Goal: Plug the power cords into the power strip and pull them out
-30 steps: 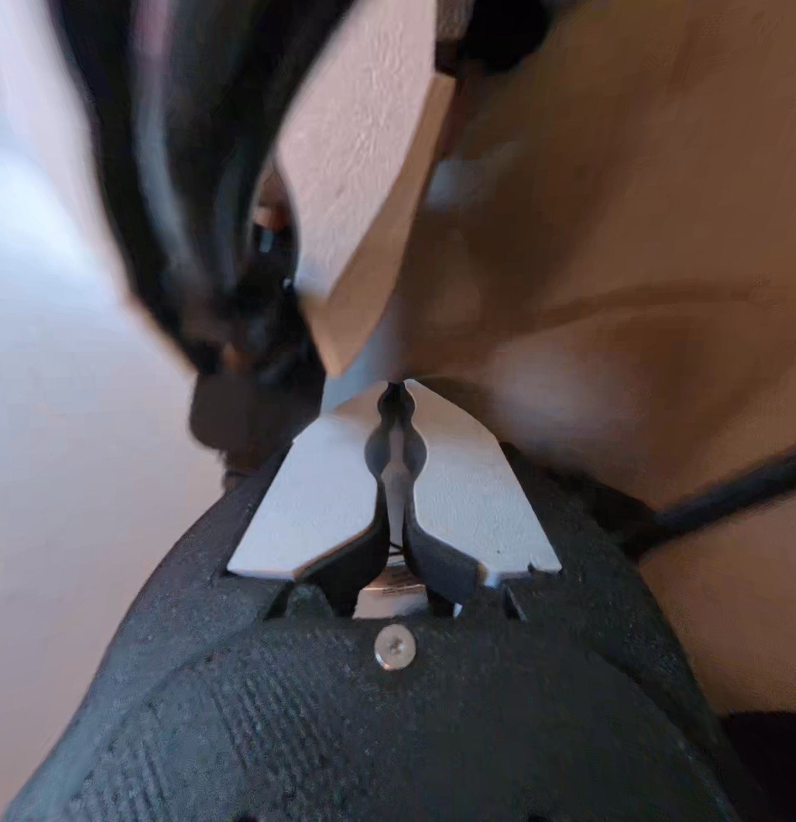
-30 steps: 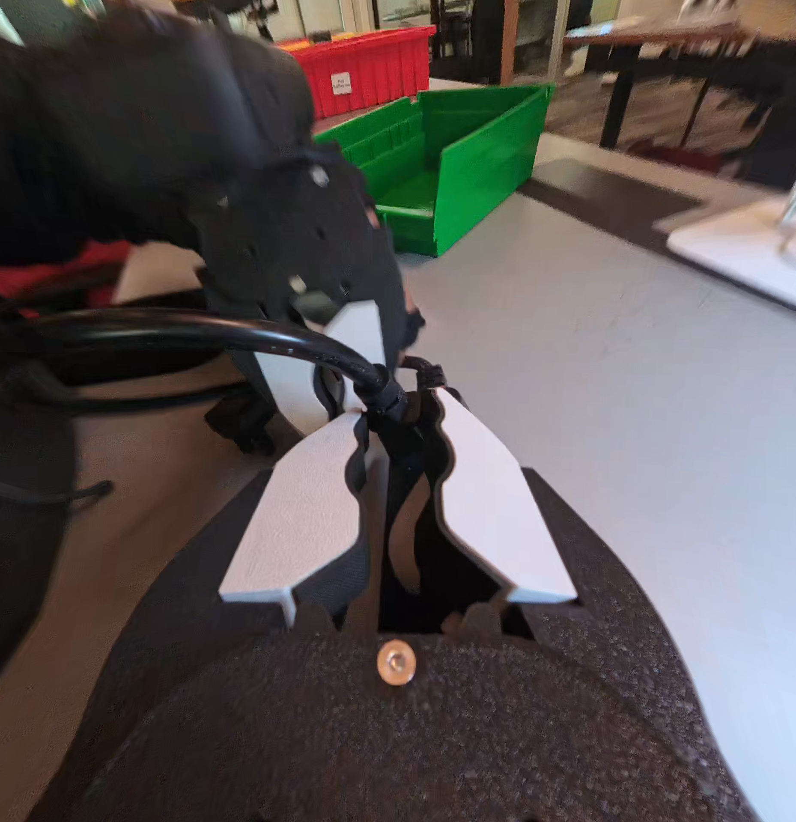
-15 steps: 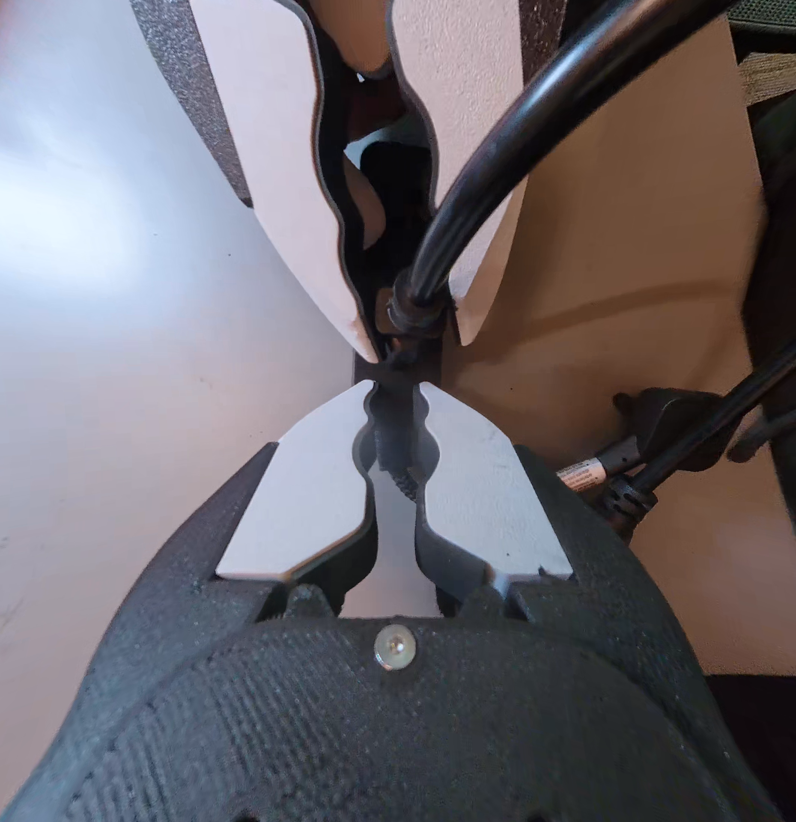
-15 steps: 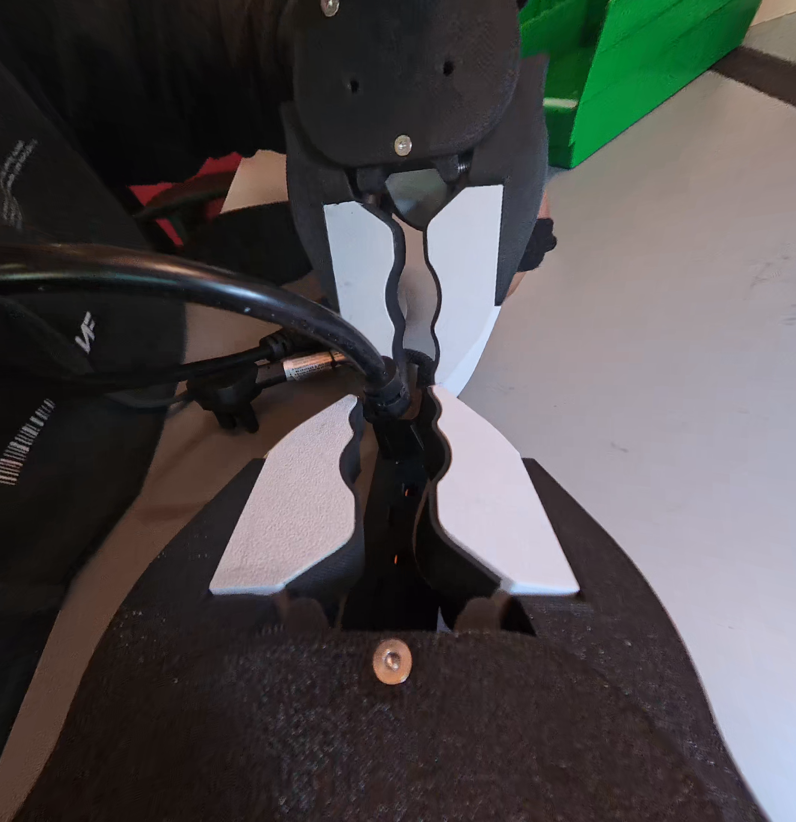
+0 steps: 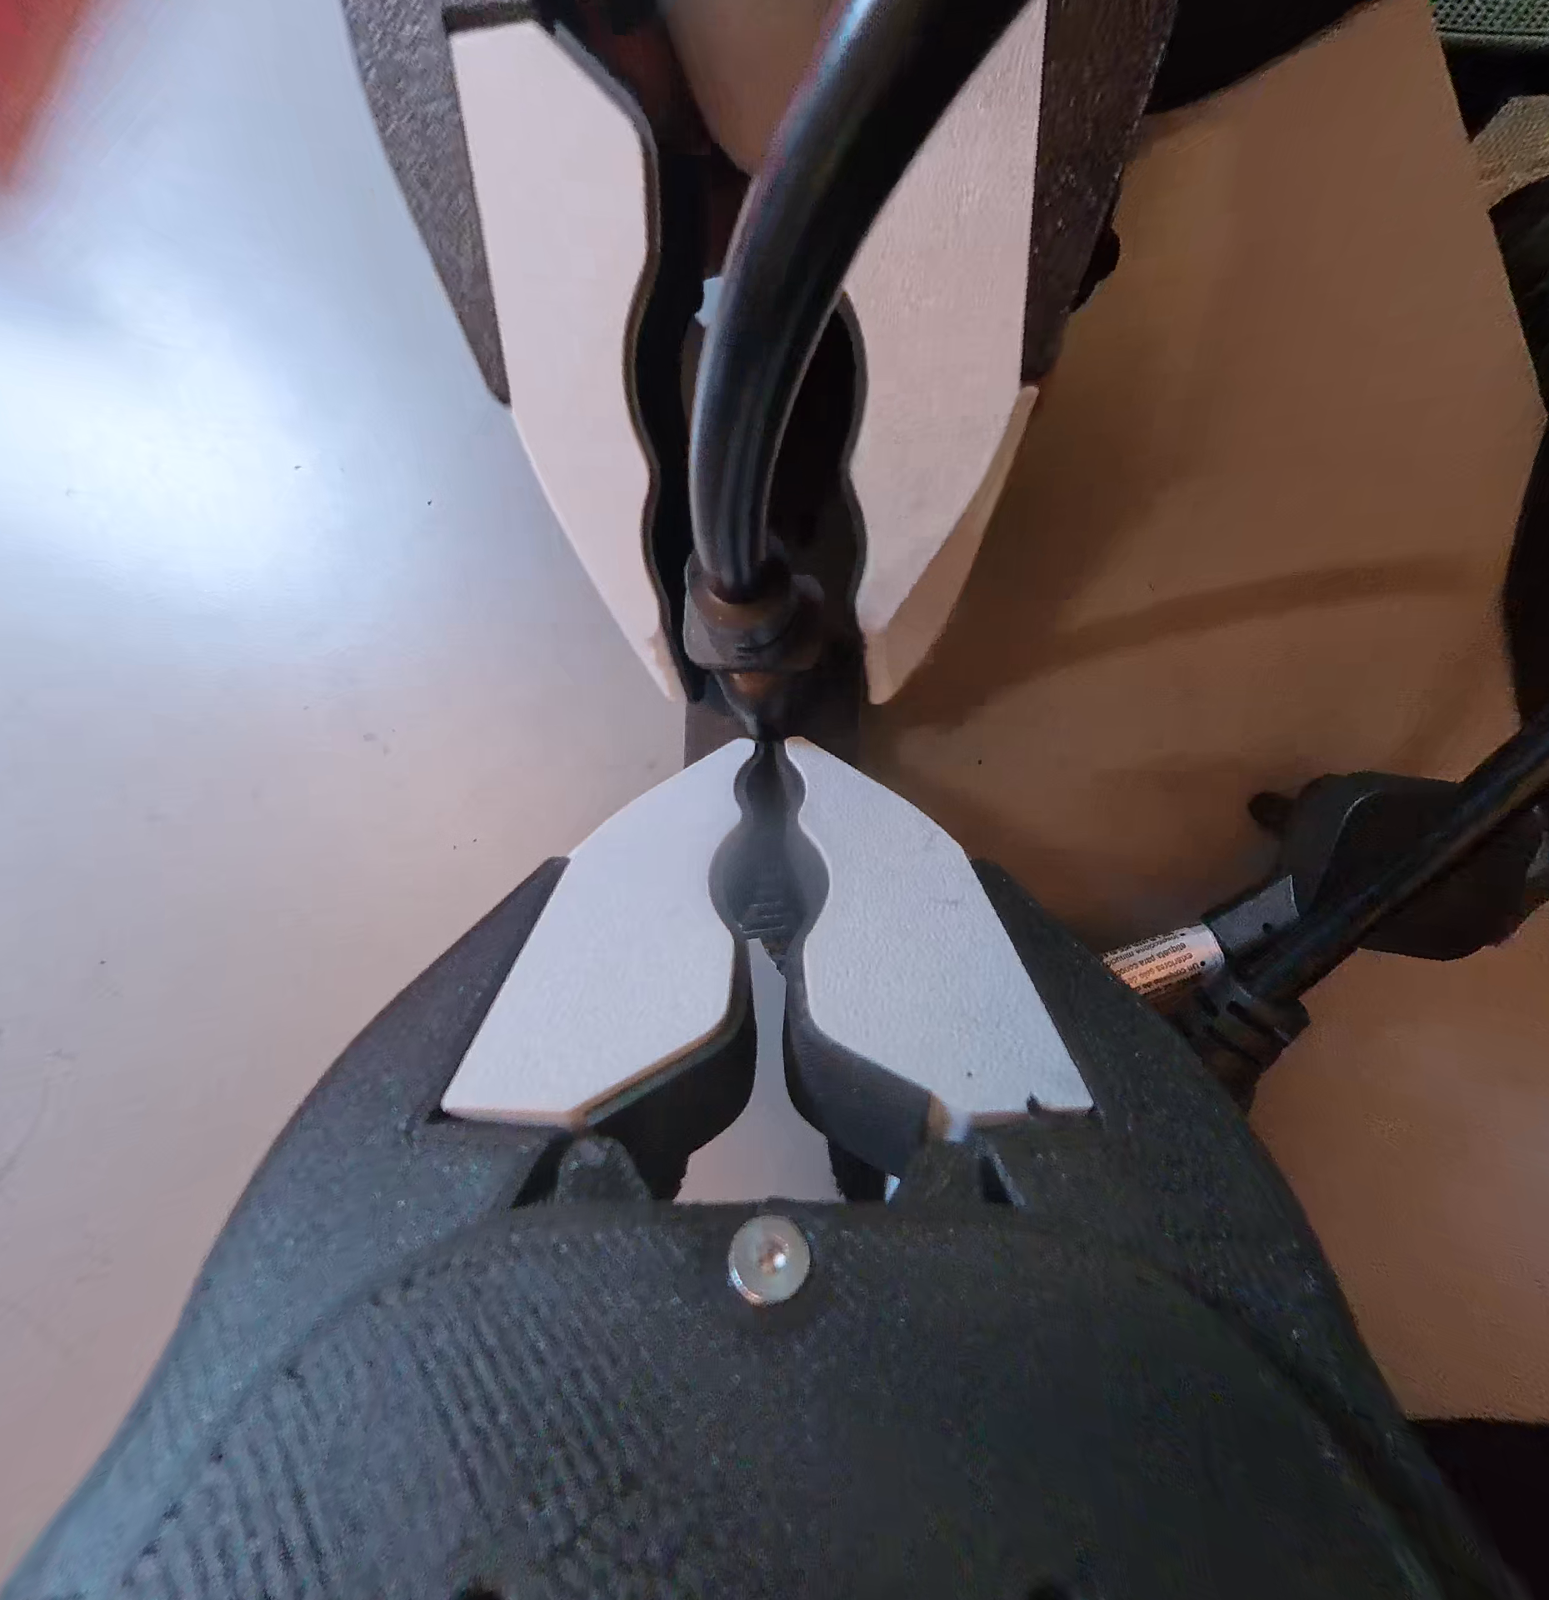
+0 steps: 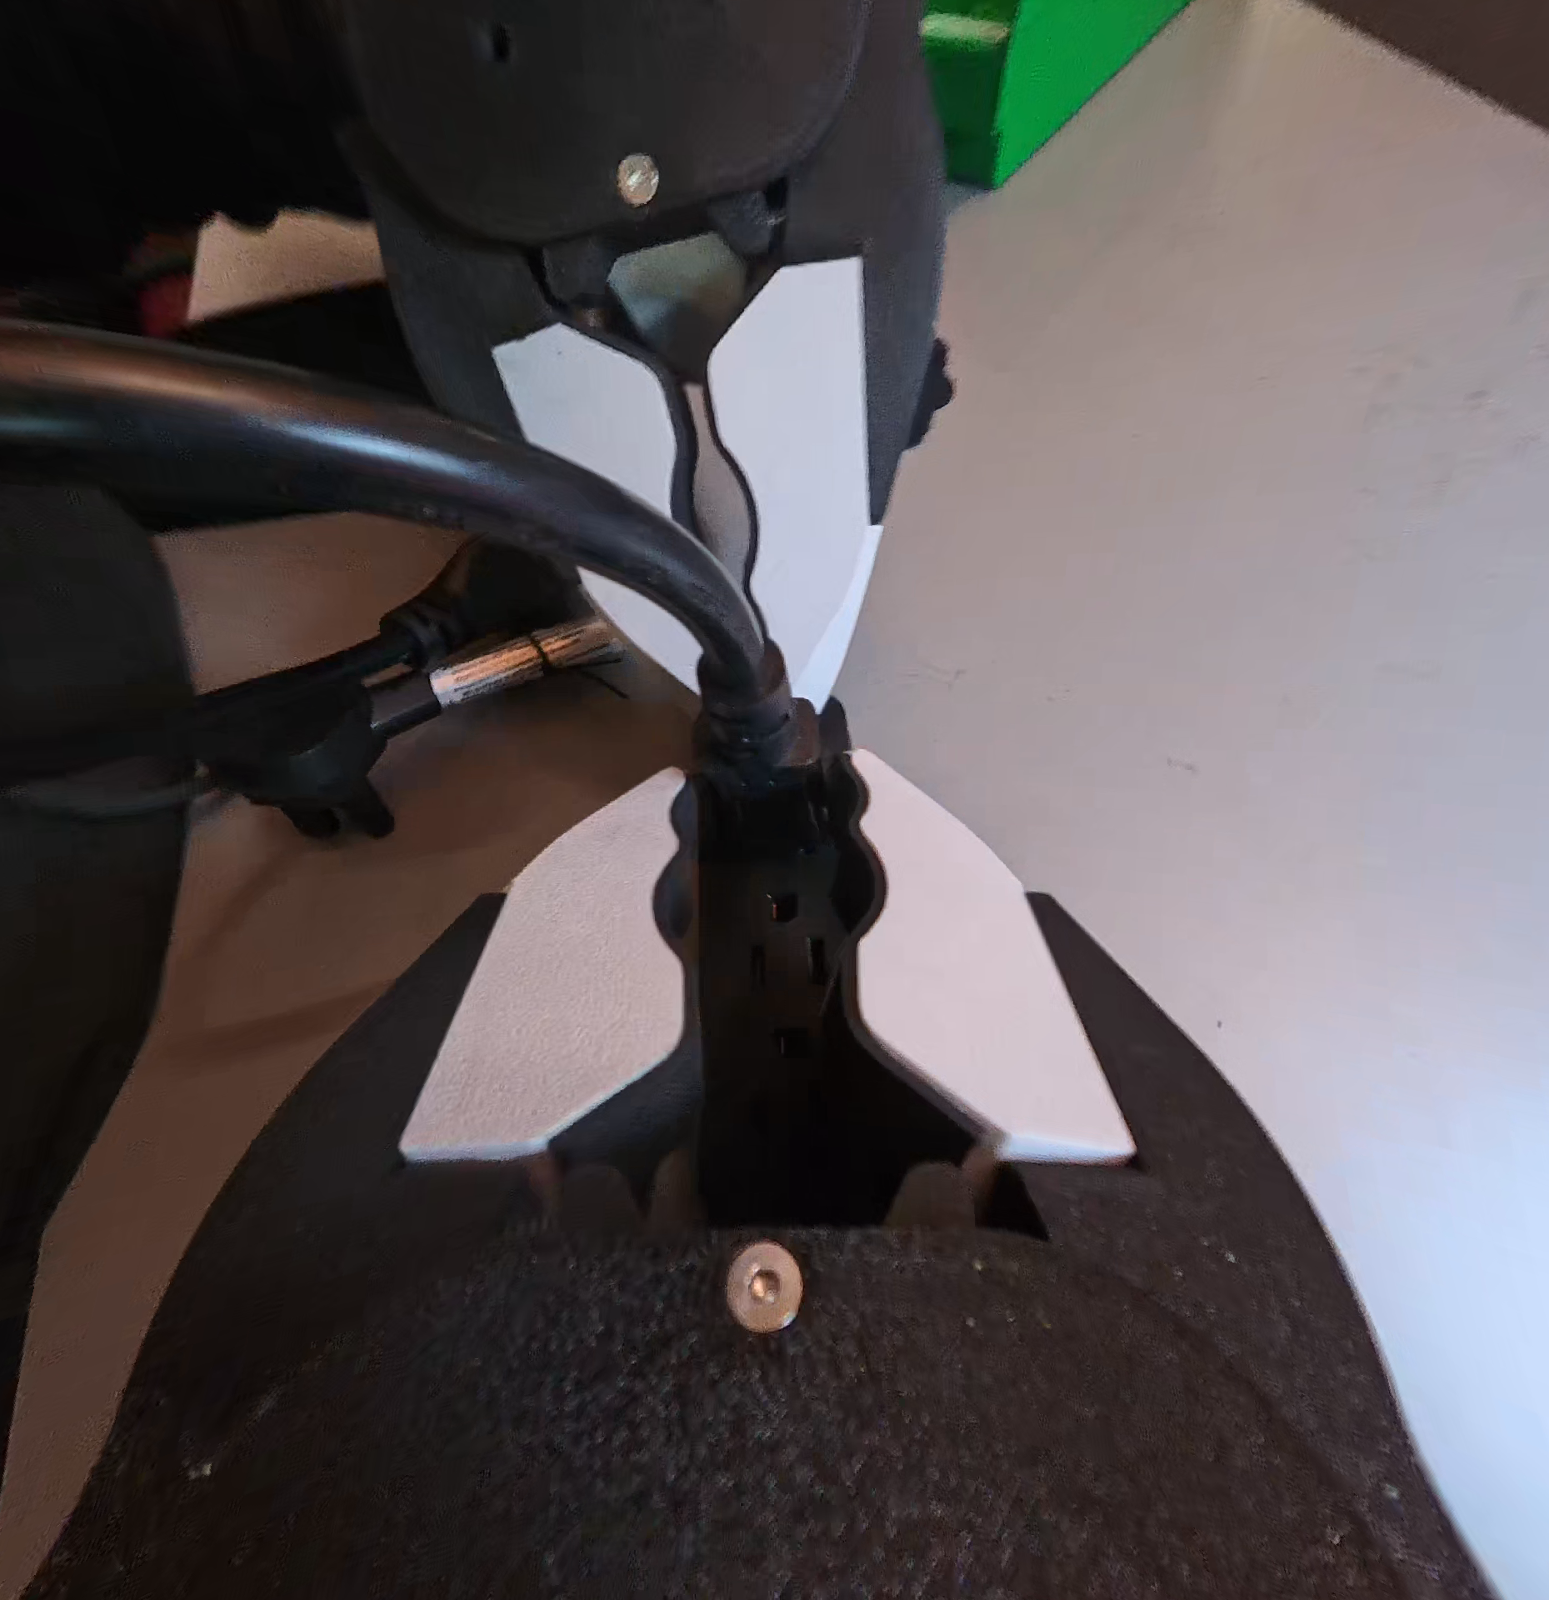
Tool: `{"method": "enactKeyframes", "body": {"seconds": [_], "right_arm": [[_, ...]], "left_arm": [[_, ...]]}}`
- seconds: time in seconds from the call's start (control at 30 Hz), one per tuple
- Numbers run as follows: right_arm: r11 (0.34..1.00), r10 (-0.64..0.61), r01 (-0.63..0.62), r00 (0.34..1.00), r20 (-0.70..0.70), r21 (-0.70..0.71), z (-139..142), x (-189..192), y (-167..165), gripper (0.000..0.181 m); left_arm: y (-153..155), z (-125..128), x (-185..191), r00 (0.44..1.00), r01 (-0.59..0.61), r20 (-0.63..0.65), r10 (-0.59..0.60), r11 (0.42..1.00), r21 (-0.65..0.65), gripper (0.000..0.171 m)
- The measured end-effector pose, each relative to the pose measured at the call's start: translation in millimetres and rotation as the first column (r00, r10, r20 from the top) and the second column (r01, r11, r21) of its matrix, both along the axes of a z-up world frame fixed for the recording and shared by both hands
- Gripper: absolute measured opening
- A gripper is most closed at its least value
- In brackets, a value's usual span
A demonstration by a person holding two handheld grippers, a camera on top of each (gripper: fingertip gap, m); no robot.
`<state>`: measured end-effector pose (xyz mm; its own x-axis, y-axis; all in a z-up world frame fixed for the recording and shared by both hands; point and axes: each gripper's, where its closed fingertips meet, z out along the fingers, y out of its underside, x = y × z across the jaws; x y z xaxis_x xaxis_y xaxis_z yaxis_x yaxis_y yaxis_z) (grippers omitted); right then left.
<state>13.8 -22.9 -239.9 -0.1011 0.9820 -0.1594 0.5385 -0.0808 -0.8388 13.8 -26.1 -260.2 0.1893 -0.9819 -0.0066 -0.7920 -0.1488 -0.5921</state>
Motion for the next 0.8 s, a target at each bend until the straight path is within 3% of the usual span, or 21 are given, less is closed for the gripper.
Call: {"method": "enactKeyframes", "body": {"seconds": [0.2, 0.4, 0.67, 0.8], "right_arm": [[0.993, -0.084, 0.091, 0.992, -0.096, 0.076, 4, 0, 3, 0.028], [0.990, -0.092, 0.102, 0.990, -0.107, 0.092, 5, -1, 4, 0.027], [0.997, -0.080, 0.078, 0.991, -0.107, -0.023, 6, -2, 5, 0.028], [0.997, -0.075, 0.074, 0.985, -0.156, -0.008, 13, -1, 4, 0.030]], "left_arm": [[0, 0, 0, 0.999, -0.014, 0.043, 0.015, 1.000, -0.018, 0.001], [1, 1, 0, 0.999, -0.019, 0.032, 0.021, 0.998, -0.057, 0.002], [3, 2, 0, 0.995, -0.023, 0.093, 0.030, 0.998, -0.066, 0.001], [3, 3, 0, 0.993, -0.028, 0.109, 0.034, 0.998, -0.063, 0.001]]}}
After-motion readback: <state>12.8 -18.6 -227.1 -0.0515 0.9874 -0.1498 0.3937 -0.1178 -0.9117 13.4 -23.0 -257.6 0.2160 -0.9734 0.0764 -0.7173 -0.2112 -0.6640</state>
